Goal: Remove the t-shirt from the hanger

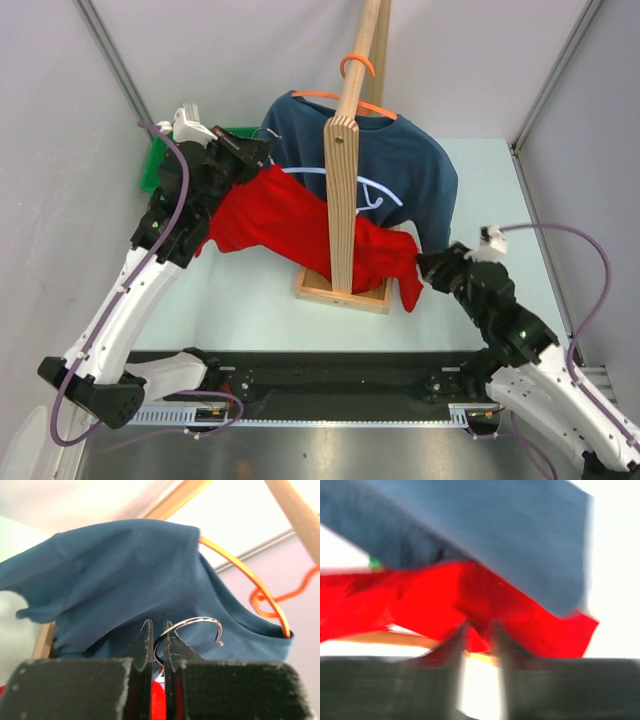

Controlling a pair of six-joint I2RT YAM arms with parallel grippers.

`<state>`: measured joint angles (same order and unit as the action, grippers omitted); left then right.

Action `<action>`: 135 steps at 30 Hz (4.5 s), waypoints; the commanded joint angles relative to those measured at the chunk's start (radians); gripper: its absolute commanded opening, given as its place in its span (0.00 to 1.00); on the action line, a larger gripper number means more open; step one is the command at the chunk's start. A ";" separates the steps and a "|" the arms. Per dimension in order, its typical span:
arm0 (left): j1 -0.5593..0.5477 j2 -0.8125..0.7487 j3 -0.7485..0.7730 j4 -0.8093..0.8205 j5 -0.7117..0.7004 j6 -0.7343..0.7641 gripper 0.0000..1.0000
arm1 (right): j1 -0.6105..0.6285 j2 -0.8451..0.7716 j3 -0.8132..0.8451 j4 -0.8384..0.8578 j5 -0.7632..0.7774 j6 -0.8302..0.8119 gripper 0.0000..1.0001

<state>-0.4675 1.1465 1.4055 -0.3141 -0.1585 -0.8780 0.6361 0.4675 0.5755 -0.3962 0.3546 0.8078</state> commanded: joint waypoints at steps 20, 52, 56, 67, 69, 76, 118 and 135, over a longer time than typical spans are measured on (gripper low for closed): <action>0.013 0.022 0.039 0.110 0.341 0.212 0.00 | -0.122 0.550 0.641 0.094 -0.896 -0.541 0.66; 0.153 -0.229 -0.204 -0.153 0.163 0.238 0.93 | -0.220 0.502 0.650 0.134 -0.963 -0.539 0.00; 0.303 -0.211 -0.266 -0.204 0.273 0.139 0.92 | -0.237 0.497 0.647 0.145 -0.993 -0.532 0.00; 0.438 -0.264 -0.577 0.061 0.611 0.028 0.89 | -0.269 0.482 0.681 0.122 -1.033 -0.539 0.00; 0.438 -0.313 -0.634 0.102 0.617 0.017 0.89 | -0.269 0.485 0.682 0.132 -1.039 -0.523 0.00; 0.428 -0.281 -0.792 0.357 0.717 -0.026 0.95 | -0.283 0.494 0.716 0.129 -1.095 -0.504 0.00; 0.529 -0.235 -0.812 0.018 0.221 -0.124 0.00 | -0.296 0.385 0.883 -0.349 -0.913 -0.921 0.00; 0.526 -0.318 -0.829 0.021 0.313 -0.064 0.00 | -0.294 0.631 1.167 -0.207 -1.089 -0.871 0.00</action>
<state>0.0467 0.8585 0.5663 -0.3099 0.1394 -0.9672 0.3443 1.0748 1.6421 -0.7162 -0.6739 -0.0864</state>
